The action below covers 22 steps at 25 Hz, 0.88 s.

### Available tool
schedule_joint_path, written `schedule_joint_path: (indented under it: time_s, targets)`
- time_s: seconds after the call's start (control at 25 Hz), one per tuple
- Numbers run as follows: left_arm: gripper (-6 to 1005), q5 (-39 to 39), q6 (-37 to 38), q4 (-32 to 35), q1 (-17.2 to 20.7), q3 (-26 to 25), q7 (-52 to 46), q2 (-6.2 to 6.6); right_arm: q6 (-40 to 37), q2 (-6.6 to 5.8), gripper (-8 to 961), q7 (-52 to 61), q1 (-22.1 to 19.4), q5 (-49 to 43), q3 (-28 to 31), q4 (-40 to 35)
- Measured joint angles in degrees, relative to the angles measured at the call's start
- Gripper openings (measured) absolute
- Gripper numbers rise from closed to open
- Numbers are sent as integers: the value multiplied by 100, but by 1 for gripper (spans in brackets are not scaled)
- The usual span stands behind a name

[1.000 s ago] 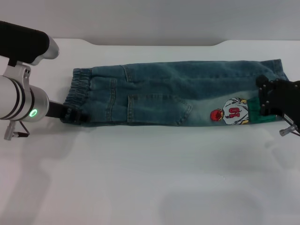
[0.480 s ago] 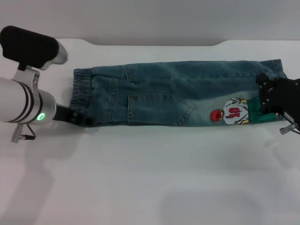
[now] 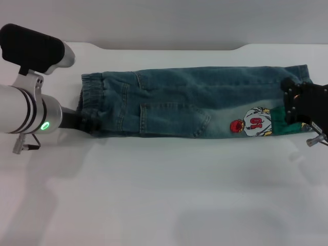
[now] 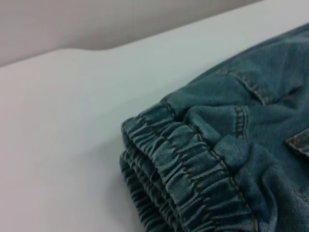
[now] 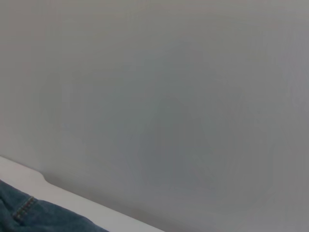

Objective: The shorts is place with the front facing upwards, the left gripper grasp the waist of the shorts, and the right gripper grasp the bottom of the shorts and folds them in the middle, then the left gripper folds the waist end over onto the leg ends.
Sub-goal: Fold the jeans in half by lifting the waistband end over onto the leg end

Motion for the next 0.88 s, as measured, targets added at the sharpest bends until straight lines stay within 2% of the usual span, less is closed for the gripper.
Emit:
schedule_joint_path:
  time_s: [0.16,0.52,0.6,0.88]
  targets:
    - [507,0,-8,-226,108,2,12,7,2,0,0,0,-16,5,-36,1]
    - [418,2,-12,-746,456,-37,30,17,2,7,0,-3,-38,26,-46,2]
    - [400,2,-6,-1209,680,-25,26,22,-2,21,1,-27,10,116,-46,-32]
    - [342,-121,-18,-1855,953,28,35,20,8,22,1,-34,215,428,-45,-313]
